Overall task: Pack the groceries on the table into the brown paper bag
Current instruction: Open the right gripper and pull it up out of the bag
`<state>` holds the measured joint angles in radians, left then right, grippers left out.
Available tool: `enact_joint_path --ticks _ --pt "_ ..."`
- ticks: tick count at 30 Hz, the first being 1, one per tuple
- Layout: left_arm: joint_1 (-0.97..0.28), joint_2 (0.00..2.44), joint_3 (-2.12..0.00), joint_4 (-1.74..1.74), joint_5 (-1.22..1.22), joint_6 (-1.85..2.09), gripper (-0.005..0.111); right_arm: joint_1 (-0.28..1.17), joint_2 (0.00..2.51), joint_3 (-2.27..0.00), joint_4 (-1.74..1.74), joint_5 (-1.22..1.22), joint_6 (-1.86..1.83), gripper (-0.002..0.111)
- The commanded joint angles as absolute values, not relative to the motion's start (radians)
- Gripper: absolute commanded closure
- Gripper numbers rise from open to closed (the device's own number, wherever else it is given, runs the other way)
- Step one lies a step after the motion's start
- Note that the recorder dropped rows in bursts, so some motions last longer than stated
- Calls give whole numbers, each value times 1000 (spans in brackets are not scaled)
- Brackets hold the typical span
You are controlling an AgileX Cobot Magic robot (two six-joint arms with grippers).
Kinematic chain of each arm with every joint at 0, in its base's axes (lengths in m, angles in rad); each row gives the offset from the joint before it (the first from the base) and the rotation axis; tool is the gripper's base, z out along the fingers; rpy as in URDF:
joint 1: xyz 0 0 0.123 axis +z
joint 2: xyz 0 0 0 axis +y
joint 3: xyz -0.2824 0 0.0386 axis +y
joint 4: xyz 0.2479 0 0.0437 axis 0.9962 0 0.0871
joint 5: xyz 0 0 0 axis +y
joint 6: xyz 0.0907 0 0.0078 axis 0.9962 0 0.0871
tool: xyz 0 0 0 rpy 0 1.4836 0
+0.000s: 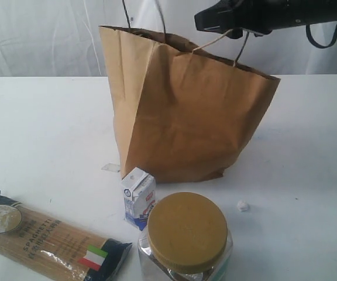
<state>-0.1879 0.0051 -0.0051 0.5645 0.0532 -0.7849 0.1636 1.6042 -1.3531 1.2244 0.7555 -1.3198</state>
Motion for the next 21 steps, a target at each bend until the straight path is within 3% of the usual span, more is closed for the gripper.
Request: enact_joint_path --ticks 1,21 --pt "-188 0 0 561 45 -787 107 163 1597 -1359 1198 771 -1267 54" --pt "-188 0 0 561 45 -787 107 163 1375 -1365 1123 710 -1200 54"
